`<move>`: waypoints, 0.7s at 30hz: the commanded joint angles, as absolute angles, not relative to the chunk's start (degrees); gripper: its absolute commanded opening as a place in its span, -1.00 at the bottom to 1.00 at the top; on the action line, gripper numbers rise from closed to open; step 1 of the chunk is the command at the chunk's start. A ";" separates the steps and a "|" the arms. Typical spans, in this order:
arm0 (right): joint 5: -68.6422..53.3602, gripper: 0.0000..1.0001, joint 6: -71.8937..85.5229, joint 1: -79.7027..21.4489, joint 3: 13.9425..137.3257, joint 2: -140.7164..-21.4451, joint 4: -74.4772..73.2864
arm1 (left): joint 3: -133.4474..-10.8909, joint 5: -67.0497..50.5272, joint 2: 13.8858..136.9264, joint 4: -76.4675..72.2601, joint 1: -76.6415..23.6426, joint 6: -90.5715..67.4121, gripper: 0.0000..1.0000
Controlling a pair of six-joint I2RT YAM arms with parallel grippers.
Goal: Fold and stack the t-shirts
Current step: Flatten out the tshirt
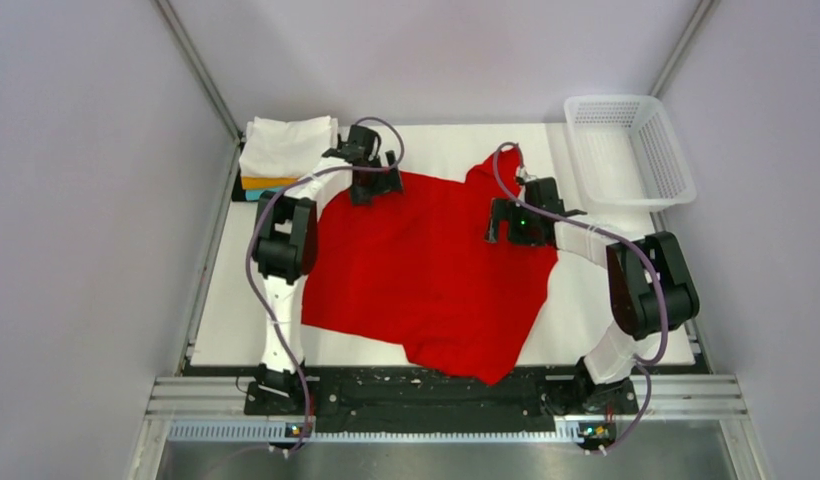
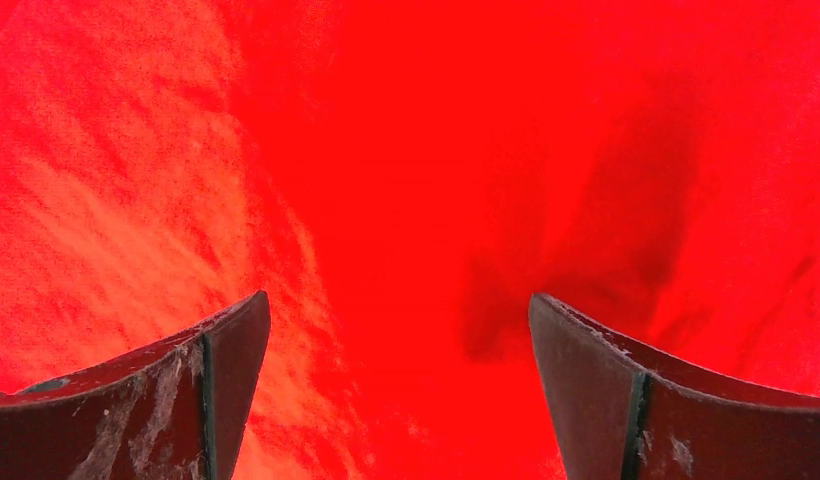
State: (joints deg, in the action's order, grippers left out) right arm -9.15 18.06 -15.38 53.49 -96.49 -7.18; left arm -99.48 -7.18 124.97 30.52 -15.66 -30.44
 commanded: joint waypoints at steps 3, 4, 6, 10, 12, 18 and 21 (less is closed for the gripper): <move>-5.41 0.97 19.11 -15.80 52.35 -92.78 -8.57 | -120.44 7.27 137.13 32.98 -13.51 -27.05 0.98; -3.85 0.97 19.05 -15.82 52.58 -92.65 -9.56 | -124.97 8.28 139.33 35.35 -12.58 -26.87 0.97; 0.36 0.97 18.16 -15.65 53.07 -92.45 -11.96 | -130.41 9.44 142.04 35.72 -11.06 -25.60 0.97; 4.89 0.97 16.21 -15.00 53.96 -92.77 -15.39 | -132.26 9.15 142.91 29.87 -8.69 -24.38 0.97; 5.13 0.98 15.97 -14.69 54.24 -92.86 -15.74 | -133.32 9.43 142.87 28.27 -8.36 -23.88 0.97; 0.74 0.97 15.21 -14.65 59.59 -92.45 -15.91 | -132.43 0.42 136.41 26.31 -9.19 -24.32 0.97; -1.16 0.97 16.55 -14.62 63.40 -92.21 -14.63 | -125.99 -1.41 129.22 25.26 -11.23 -23.02 0.97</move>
